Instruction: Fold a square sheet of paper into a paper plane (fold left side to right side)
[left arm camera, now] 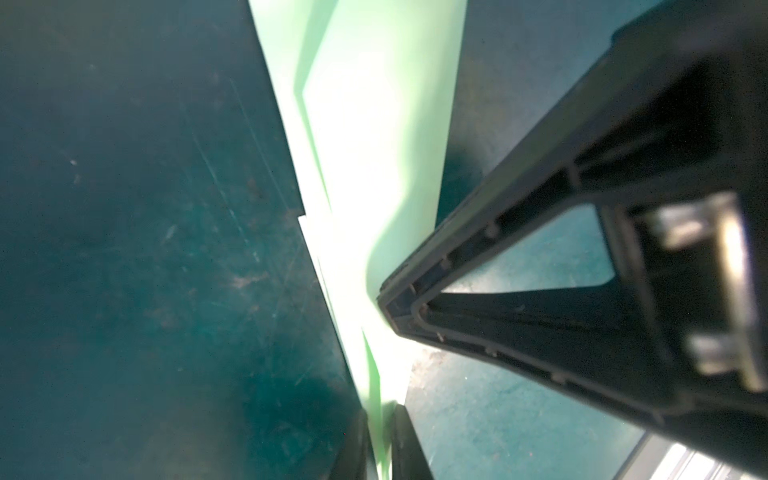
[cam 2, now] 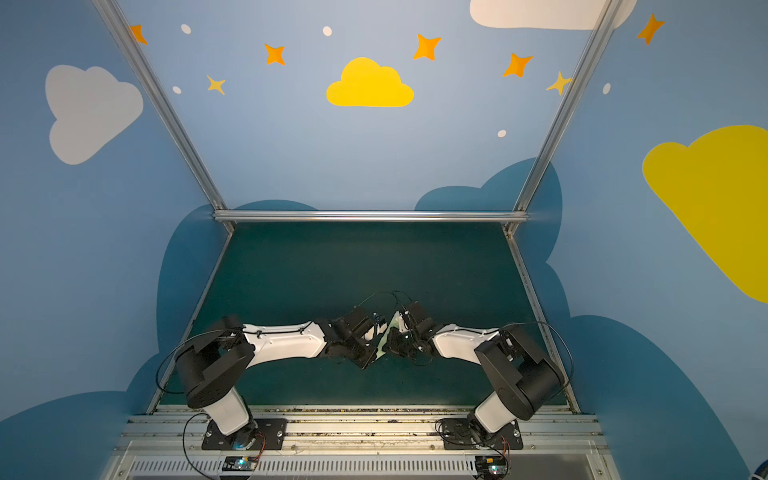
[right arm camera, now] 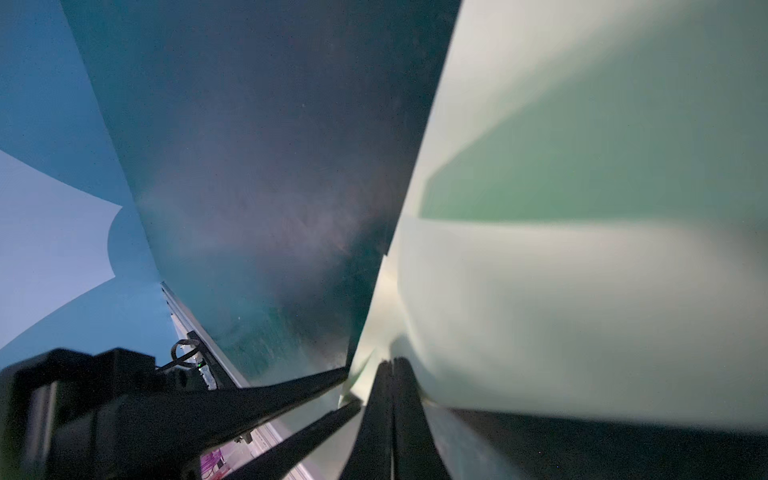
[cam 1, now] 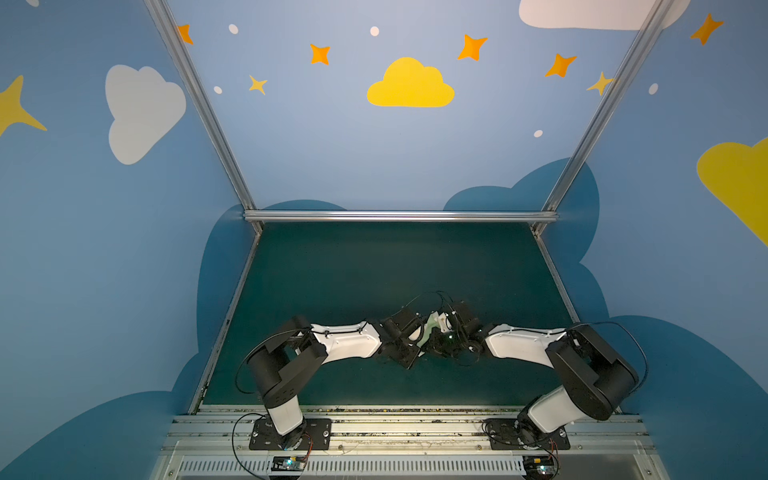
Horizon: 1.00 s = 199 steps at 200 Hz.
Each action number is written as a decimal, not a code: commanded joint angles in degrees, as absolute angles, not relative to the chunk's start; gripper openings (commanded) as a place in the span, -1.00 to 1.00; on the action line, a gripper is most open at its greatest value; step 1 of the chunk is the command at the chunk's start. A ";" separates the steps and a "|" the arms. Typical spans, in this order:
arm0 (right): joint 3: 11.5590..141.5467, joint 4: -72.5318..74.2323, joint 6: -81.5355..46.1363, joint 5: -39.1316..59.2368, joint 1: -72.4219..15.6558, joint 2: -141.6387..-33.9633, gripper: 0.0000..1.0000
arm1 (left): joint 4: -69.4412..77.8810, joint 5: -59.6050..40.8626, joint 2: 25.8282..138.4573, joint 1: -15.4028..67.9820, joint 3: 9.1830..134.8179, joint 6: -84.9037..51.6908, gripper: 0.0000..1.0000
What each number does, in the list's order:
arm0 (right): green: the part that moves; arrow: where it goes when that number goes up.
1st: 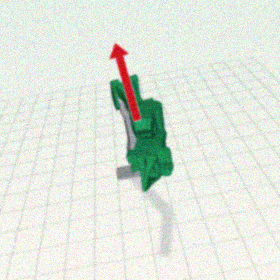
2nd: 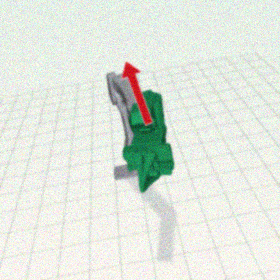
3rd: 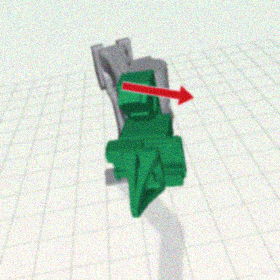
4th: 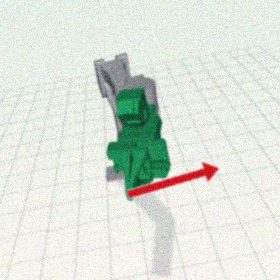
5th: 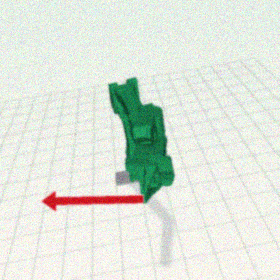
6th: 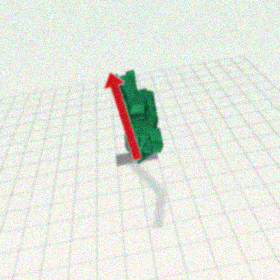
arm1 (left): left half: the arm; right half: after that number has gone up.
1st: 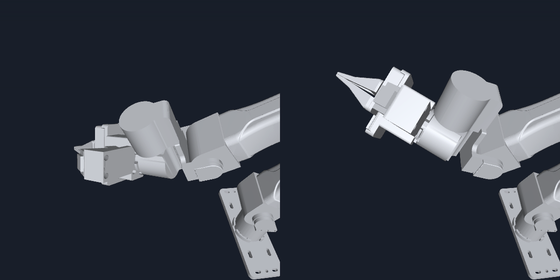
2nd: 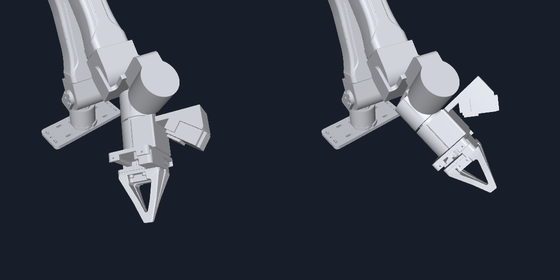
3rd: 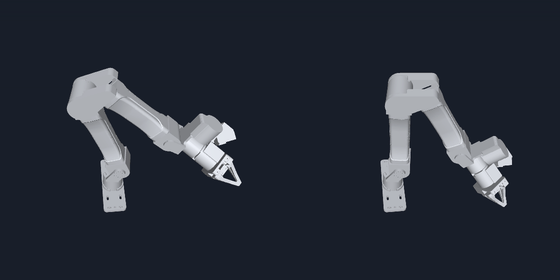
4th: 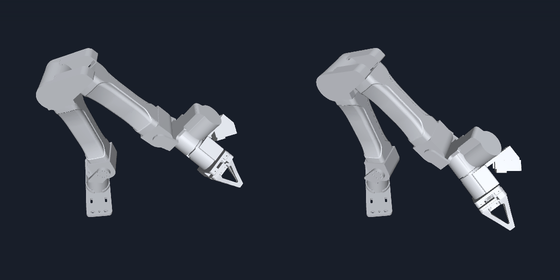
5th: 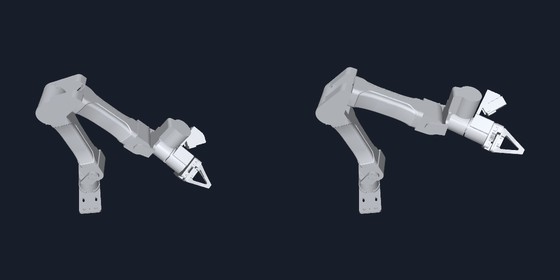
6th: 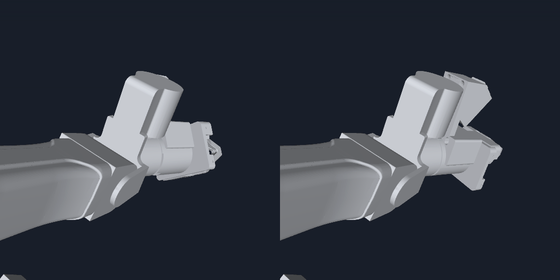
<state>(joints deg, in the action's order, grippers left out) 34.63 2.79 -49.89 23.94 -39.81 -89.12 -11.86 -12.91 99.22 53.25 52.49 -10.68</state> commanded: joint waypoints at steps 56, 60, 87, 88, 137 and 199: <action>34.34 3.69 -48.58 24.43 -40.14 -86.40 -1.00 | -12.66 -12.88 101.16 53.15 52.91 -9.59 -0.75; 34.36 3.72 -48.60 24.43 -40.10 -86.47 -1.00 | -12.66 -12.83 101.18 53.16 52.91 -9.58 -0.75; 34.37 3.70 -48.61 23.93 -40.17 -87.33 -1.00 | -12.74 -12.74 101.09 53.17 52.91 -9.58 -0.76; 34.37 3.70 -48.61 23.92 -40.17 -87.35 -1.00 | -12.74 -12.79 101.12 53.13 52.91 -9.58 -0.76; 34.80 4.31 -48.25 23.13 -39.81 -89.58 -1.00 | -12.74 -13.09 101.09 53.17 53.02 -9.49 -0.77; 34.58 4.22 -48.00 22.33 -39.29 -90.86 -1.00 | -12.74 -13.49 101.16 53.14 53.00 -9.40 -0.78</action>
<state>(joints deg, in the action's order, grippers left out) 34.61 4.10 -48.97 23.51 -39.64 -89.84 -11.86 -12.97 99.29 53.10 52.49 -10.22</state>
